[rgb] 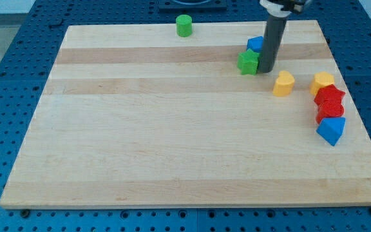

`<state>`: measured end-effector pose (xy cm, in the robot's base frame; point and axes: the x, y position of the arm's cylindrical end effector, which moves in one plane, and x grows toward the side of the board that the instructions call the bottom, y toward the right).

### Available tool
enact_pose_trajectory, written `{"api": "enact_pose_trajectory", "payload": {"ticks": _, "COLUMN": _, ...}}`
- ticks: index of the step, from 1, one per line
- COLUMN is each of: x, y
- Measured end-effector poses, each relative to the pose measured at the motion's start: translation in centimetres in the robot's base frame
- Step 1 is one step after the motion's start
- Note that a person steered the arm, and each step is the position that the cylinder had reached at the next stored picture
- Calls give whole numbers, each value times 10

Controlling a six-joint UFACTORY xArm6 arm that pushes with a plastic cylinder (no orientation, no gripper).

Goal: Push green star closer to green circle

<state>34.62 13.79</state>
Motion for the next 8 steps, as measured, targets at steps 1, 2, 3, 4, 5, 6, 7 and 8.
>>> {"api": "enact_pose_trajectory", "payload": {"ticks": 1, "x": -11, "y": -27}}
{"api": "enact_pose_trajectory", "payload": {"ticks": 2, "x": -33, "y": -43}}
{"api": "enact_pose_trajectory", "payload": {"ticks": 3, "x": -37, "y": -43}}
{"api": "enact_pose_trajectory", "payload": {"ticks": 4, "x": -15, "y": -31}}
{"api": "enact_pose_trajectory", "payload": {"ticks": 5, "x": 4, "y": -34}}
{"api": "enact_pose_trajectory", "payload": {"ticks": 6, "x": 4, "y": -71}}
{"api": "enact_pose_trajectory", "payload": {"ticks": 7, "x": -11, "y": -97}}
{"api": "enact_pose_trajectory", "payload": {"ticks": 8, "x": -36, "y": -94}}
